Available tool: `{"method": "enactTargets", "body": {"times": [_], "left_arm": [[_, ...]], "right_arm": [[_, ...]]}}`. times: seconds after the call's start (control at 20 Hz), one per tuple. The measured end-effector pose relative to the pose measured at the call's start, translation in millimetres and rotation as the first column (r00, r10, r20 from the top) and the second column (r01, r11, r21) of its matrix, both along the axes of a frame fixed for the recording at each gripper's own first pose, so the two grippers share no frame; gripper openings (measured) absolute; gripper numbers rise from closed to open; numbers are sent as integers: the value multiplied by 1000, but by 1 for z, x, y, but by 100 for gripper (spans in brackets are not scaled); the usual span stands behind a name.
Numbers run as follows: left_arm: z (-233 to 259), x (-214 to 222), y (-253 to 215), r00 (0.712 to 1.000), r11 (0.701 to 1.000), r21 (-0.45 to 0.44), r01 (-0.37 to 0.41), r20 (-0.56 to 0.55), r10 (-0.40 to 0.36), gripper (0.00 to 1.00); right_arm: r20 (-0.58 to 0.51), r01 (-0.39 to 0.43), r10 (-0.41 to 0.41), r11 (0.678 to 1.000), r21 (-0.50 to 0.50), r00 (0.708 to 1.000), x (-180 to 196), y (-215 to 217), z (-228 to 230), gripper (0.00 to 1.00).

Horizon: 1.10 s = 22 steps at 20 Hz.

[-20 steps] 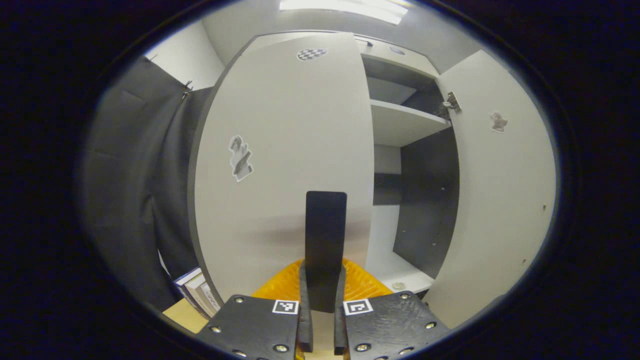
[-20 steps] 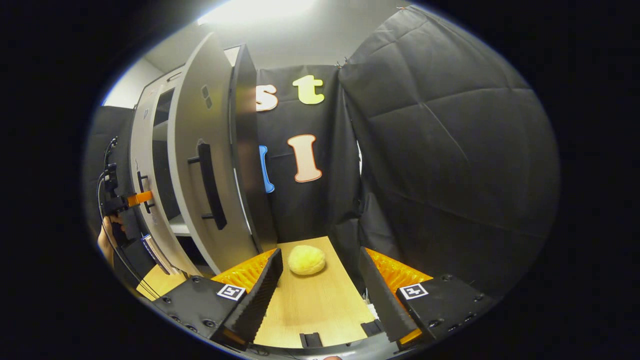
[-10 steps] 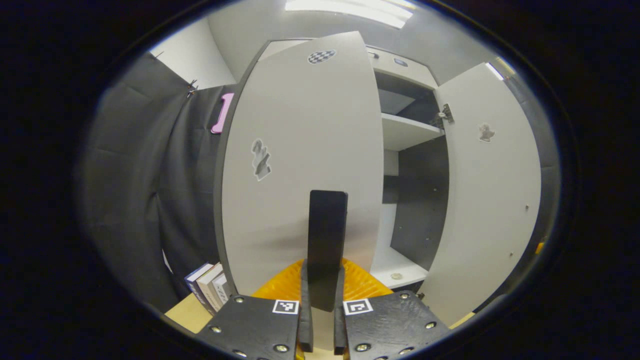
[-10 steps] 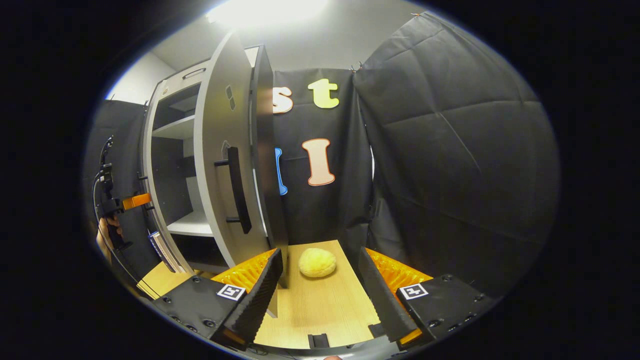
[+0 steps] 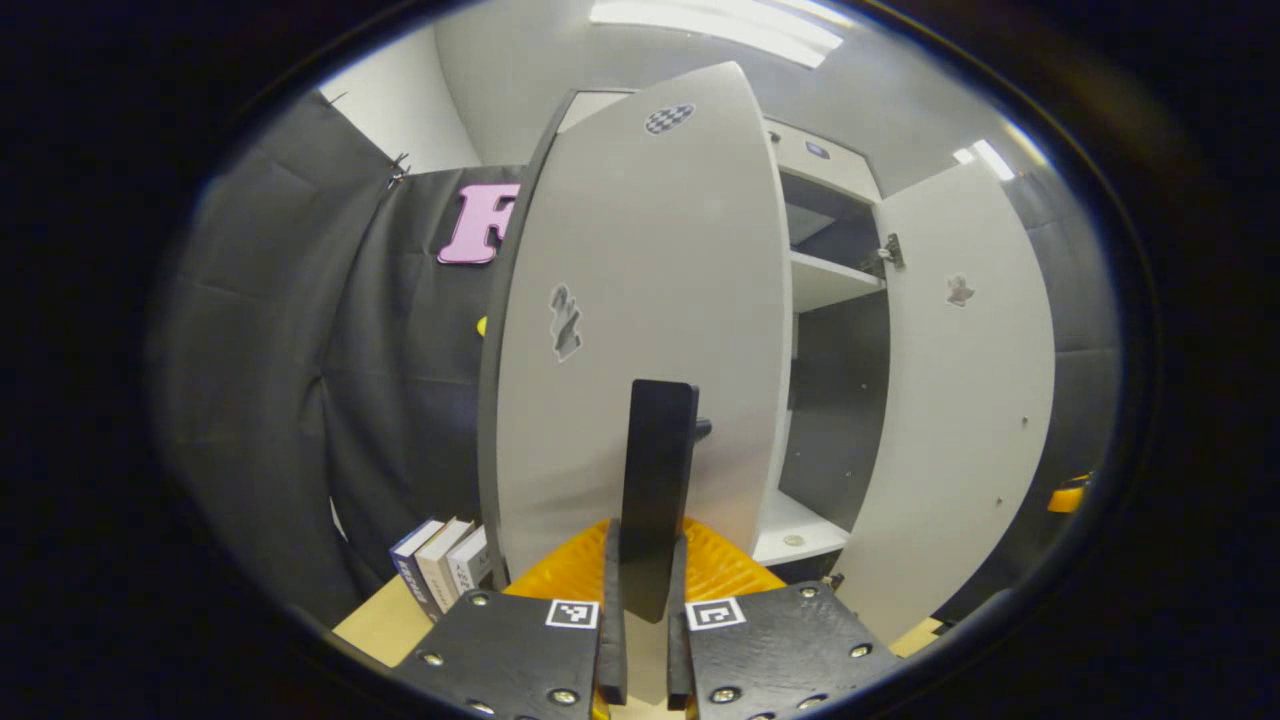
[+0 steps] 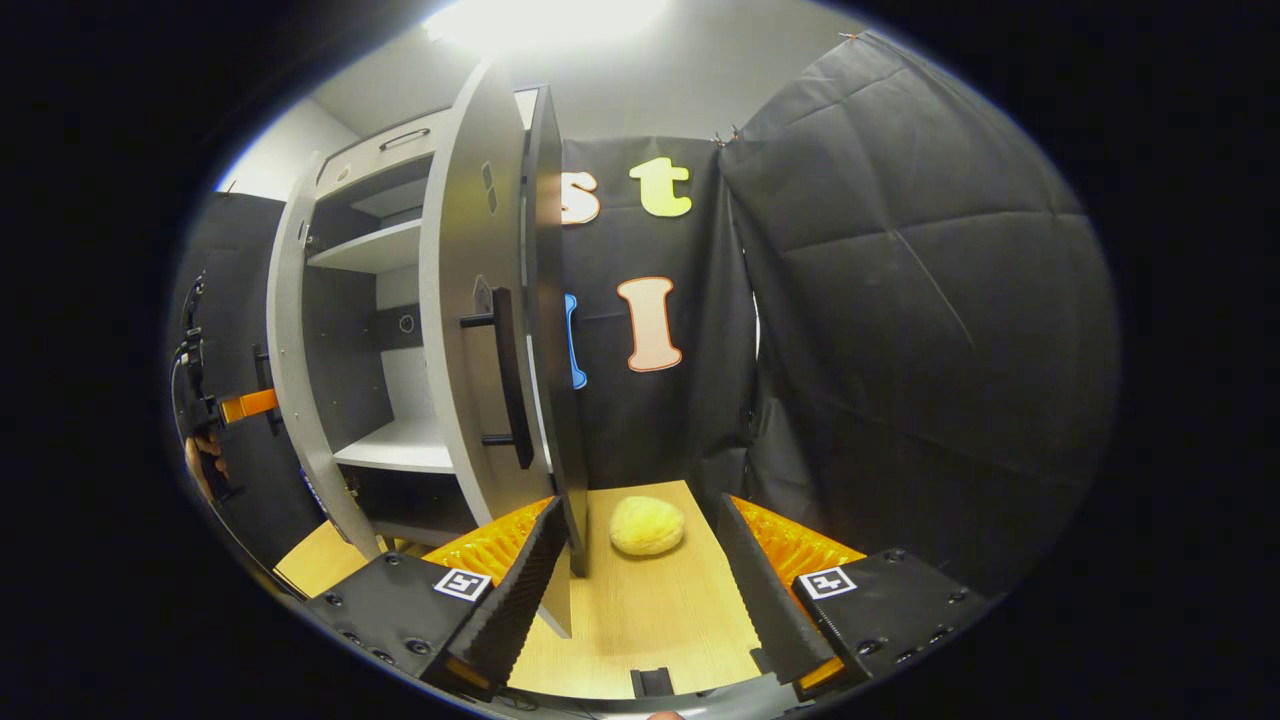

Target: Open the right door of the double-door shoe cabinet with the right hand, and open the left door with the left hand.

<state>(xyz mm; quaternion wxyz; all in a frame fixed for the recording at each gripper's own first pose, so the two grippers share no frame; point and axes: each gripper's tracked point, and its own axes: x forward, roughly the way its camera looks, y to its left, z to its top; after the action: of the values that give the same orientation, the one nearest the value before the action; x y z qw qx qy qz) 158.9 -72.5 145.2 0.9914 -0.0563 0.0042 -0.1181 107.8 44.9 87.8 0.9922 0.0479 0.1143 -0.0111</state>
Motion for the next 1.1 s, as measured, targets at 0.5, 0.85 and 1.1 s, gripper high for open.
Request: {"method": "enactTargets", "body": {"times": [0.5,0.85,1.1], "left_arm": [[-1,-17,50,1000,1000,3,0,0,0,16],[-1,-29,87,1000,999,38,-16,19,16,18],[7,-31,128,997,997,48,-59,55,56,17]], "right_arm": [[-5,-2,2,1000,-5,1000,-6,30,0,92],[3,0,0,999,-33,1000,-15,60,7,93],[10,-7,8,999,-41,1000,-20,84,12,96]]}}
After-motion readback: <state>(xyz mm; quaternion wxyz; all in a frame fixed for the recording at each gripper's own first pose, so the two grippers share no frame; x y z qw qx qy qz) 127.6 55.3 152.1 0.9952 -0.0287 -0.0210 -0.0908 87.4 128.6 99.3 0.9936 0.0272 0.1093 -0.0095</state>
